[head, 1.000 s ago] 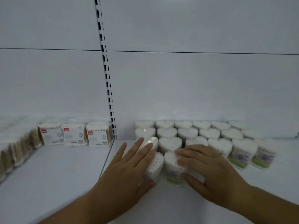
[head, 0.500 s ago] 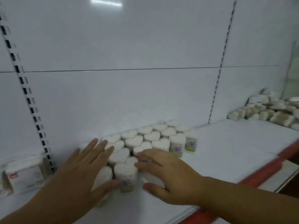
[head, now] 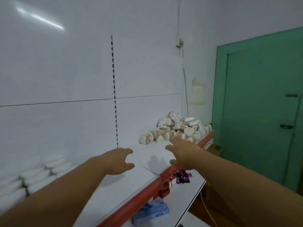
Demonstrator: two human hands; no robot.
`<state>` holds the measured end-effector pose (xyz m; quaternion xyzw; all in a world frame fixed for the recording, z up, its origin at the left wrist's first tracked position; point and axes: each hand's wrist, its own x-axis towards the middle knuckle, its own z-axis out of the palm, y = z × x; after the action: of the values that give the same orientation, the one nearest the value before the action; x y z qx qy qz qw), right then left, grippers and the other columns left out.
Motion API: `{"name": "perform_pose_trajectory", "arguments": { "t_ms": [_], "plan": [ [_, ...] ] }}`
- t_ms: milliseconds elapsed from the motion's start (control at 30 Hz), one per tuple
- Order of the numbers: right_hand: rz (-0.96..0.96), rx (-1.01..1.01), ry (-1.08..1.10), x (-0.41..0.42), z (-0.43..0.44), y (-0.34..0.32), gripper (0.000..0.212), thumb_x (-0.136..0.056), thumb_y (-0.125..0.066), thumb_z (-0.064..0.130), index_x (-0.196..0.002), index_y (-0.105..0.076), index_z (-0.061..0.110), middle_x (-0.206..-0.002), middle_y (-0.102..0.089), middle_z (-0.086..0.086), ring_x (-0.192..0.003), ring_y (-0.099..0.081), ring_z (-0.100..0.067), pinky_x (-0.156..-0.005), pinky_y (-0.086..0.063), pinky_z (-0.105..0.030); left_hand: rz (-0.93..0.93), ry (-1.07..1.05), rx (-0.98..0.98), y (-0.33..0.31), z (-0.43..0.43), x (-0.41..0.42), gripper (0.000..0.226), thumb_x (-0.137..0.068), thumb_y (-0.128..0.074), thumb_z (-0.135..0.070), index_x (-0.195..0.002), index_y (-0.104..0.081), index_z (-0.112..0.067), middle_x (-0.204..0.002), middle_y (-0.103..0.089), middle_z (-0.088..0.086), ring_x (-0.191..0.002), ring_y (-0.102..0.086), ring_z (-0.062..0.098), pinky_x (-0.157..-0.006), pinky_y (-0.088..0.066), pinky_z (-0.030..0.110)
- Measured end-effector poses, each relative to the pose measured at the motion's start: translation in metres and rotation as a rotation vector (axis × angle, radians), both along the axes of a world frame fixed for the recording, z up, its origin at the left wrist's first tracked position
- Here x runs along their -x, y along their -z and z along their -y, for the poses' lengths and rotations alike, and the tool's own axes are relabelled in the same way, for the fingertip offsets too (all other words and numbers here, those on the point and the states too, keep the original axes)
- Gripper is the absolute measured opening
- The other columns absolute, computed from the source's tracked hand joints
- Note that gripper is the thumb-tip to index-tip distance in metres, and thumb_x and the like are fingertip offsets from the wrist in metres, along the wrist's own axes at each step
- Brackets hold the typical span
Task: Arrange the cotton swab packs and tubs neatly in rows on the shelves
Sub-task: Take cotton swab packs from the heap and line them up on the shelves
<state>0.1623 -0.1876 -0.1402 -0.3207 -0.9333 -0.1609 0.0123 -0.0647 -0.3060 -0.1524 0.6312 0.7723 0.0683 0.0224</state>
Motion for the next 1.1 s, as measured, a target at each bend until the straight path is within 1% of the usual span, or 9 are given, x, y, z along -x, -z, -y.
{"name": "perform_pose_trajectory", "arguments": {
  "t_ms": [167, 300, 467, 567, 667, 767, 900, 1000, 1100],
  "plan": [
    [-0.037, 0.123, 0.051, -0.072, -0.056, 0.029, 0.061, -0.095, -0.050, 0.042, -0.149, -0.026, 0.030, -0.161, -0.010, -0.003, -0.148, -0.006, -0.023, -0.118, -0.017, -0.045, -0.012, 0.031, 0.061, 0.023, -0.074, -0.057, 0.070, -0.098, -0.043, -0.049, -0.154, -0.013, -0.020, -0.162, -0.010, 0.002, -0.149, -0.008, 0.018, -0.120, -0.013, 0.036],
    [-0.129, 0.164, 0.031, -0.077, -0.092, 0.037, 0.058, -0.094, -0.051, 0.042, -0.147, -0.030, 0.033, -0.160, -0.014, -0.001, -0.148, -0.010, -0.021, -0.118, -0.019, -0.042, -0.080, 0.046, 0.034, 0.035, -0.111, -0.066, 0.067, -0.098, -0.042, -0.049, -0.154, -0.015, -0.022, -0.161, -0.012, 0.003, -0.148, -0.012, 0.021, -0.120, -0.015, 0.040],
    [-0.119, 0.216, -0.103, -0.044, -0.130, 0.063, 0.057, -0.096, -0.047, 0.042, -0.148, -0.028, 0.029, -0.160, -0.013, -0.001, -0.147, -0.009, -0.019, -0.118, -0.018, -0.039, 0.033, -0.012, 0.026, 0.061, -0.157, -0.036, 0.069, -0.097, -0.045, -0.050, -0.153, -0.016, -0.023, -0.161, -0.015, 0.000, -0.148, -0.013, 0.016, -0.119, -0.016, 0.036],
    [-0.140, 0.295, -0.139, -0.013, -0.162, 0.075, 0.057, -0.096, -0.048, 0.041, -0.148, -0.029, 0.028, -0.160, -0.014, 0.002, -0.147, -0.011, -0.016, -0.118, -0.017, -0.035, 0.133, -0.096, -0.082, 0.075, -0.191, -0.005, 0.068, -0.096, -0.050, -0.045, -0.153, -0.019, -0.023, -0.159, -0.019, -0.002, -0.145, -0.020, 0.015, -0.117, -0.019, 0.030],
    [-0.371, 0.499, -0.108, 0.036, -0.194, 0.084, 0.058, -0.094, -0.053, 0.043, -0.146, -0.032, 0.026, -0.154, -0.026, 0.004, -0.138, -0.029, -0.011, -0.111, -0.024, -0.024, 0.169, -0.228, -0.344, 0.089, -0.237, 0.024, 0.066, -0.095, -0.054, -0.035, -0.151, -0.022, -0.019, -0.157, -0.024, 0.000, -0.143, -0.024, 0.016, -0.115, -0.021, 0.027],
    [-0.489, 0.563, -0.093, 0.078, -0.228, 0.091, 0.059, -0.094, -0.054, 0.041, -0.145, -0.029, 0.024, -0.148, -0.030, 0.004, -0.129, -0.040, -0.010, -0.102, -0.033, -0.021, 0.359, -0.317, -0.576, 0.096, -0.284, 0.038, 0.068, -0.091, -0.061, -0.023, -0.149, -0.028, -0.013, -0.156, -0.029, 0.004, -0.144, -0.025, 0.018, -0.115, -0.018, 0.025],
    [-0.527, 0.541, -0.078, 0.109, -0.267, 0.103, 0.065, -0.093, -0.054, 0.040, -0.147, -0.022, 0.023, -0.149, -0.024, 0.003, -0.122, -0.047, -0.014, -0.092, -0.039, -0.022, 0.339, -0.334, -0.568, 0.121, -0.321, 0.051, 0.076, -0.090, -0.059, -0.022, -0.153, -0.016, -0.012, -0.158, -0.021, 0.006, -0.145, -0.019, 0.021, -0.114, -0.018, 0.026],
    [-0.619, 0.523, -0.029, 0.129, -0.289, 0.108, 0.067, -0.091, -0.055, 0.041, -0.147, -0.022, 0.020, -0.142, -0.039, -0.002, -0.116, -0.054, -0.018, -0.088, -0.041, -0.026, 0.196, -0.386, -0.625, 0.130, -0.329, 0.061, 0.057, -0.085, -0.057, -0.035, -0.135, -0.051, -0.006, -0.127, -0.054, 0.014, -0.118, -0.048, 0.036, -0.099, -0.038, 0.041],
    [-0.753, 0.565, 0.069, 0.149, -0.304, 0.113, 0.055, -0.088, -0.057, 0.048, -0.131, -0.039, 0.021, -0.112, -0.061, -0.004, -0.098, -0.063, -0.023, -0.078, -0.048, -0.031, 0.231, -0.354, -0.709, 0.135, -0.332, 0.068, 0.037, -0.075, -0.066, -0.039, -0.100, -0.066, -0.011, -0.099, -0.059, 0.007, -0.095, -0.052, 0.029, -0.081, -0.036, 0.031]
  ]
}}
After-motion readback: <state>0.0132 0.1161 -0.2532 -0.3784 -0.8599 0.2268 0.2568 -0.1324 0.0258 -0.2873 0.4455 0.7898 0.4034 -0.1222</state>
